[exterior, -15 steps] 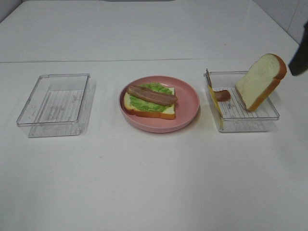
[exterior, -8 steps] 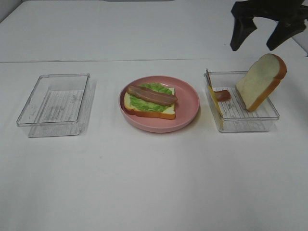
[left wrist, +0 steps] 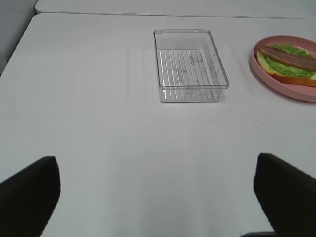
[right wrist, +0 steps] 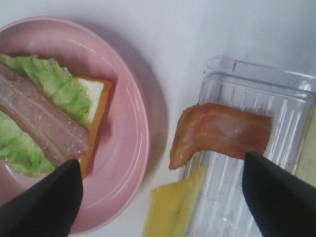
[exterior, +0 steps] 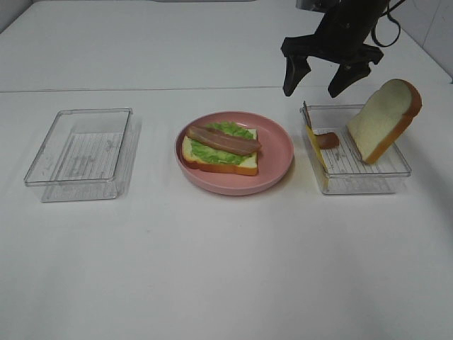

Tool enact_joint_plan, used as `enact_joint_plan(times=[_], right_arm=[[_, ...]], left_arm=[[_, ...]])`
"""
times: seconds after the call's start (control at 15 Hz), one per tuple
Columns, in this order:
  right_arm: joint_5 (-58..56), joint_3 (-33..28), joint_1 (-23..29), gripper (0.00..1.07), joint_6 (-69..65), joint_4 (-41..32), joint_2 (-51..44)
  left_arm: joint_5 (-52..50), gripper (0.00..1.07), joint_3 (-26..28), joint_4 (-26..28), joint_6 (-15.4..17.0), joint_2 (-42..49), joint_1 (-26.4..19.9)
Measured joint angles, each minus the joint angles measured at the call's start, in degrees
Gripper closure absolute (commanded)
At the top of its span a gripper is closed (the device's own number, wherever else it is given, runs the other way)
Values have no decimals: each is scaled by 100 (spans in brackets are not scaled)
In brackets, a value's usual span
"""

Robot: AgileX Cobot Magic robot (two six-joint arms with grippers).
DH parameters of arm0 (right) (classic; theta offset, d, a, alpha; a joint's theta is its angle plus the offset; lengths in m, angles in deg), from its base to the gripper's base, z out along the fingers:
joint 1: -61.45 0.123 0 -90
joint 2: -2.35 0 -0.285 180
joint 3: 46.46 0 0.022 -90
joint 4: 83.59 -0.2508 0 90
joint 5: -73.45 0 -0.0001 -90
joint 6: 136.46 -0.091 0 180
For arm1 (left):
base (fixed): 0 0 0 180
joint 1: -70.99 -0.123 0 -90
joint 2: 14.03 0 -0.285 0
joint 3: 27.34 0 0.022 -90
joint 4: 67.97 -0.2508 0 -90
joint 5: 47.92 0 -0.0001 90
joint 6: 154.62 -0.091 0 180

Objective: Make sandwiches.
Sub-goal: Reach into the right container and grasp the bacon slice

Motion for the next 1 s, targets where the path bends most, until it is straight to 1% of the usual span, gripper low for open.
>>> enact_joint_plan(times=[0.13,0.33,0.4,0.73,0.8,0.87,0.93,1.0], right_arm=[[23,166,17,22,0,0,252],[29,183,17,22,0,103,401],[34,189,17,22,0,235,481],[178,201,17,23,0,298,630],[178,201,17,27,0,298,642],[178,212,17,34,0,298,642],[178,218,17,38,0,304,642],[178,218,17,50,0,304,642]], left_arm=[[0,6,0,0,0,0,0],[0,6,0,0,0,0,0],[0,6,0,0,0,0,0],[0,6,0,0,0,0,0],[0,6,0,0,0,0,0],[0,6,0,0,0,0,0],[0,6,0,0,0,0,0],[0,6,0,0,0,0,0]])
